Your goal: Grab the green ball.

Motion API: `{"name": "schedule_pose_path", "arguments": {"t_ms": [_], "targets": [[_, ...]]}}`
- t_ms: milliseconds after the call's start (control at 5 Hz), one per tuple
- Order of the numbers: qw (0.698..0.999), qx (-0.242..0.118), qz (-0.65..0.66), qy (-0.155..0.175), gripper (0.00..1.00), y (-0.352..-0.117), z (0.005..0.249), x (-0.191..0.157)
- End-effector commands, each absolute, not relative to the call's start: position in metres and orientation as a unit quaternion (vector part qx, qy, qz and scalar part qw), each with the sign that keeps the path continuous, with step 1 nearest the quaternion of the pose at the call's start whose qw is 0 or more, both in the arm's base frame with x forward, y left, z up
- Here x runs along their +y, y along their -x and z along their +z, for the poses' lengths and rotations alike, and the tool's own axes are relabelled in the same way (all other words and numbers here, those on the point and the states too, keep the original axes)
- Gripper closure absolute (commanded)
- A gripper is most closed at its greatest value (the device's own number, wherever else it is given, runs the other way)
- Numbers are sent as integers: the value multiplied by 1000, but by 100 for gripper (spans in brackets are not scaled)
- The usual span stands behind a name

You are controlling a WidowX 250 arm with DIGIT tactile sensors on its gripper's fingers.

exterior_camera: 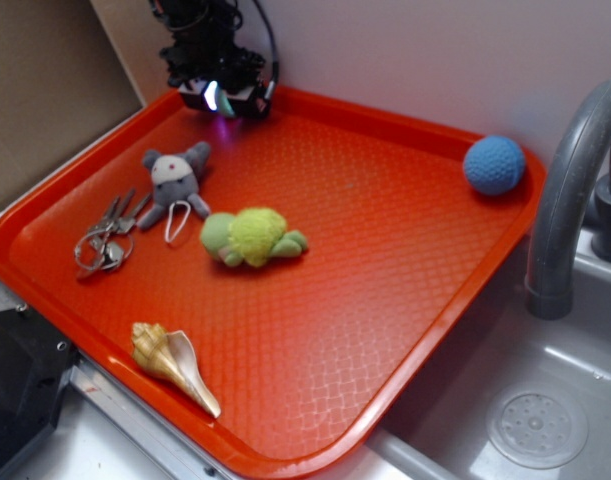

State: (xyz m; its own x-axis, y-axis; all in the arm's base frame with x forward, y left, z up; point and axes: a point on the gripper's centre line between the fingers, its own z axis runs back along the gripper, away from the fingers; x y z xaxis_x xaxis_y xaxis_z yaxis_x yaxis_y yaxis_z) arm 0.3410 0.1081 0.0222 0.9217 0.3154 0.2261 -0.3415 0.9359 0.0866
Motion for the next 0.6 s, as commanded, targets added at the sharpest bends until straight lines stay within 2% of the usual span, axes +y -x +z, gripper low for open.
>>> {"name": "schedule_pose_path", "arguments": {"t_ms": [0, 200, 400], "targets": [[977, -112, 167, -71, 100, -329, 38, 108], [979, -104, 164, -68, 100, -294, 79, 104], [972, -115, 182, -96, 100, -261, 128, 93]]}}
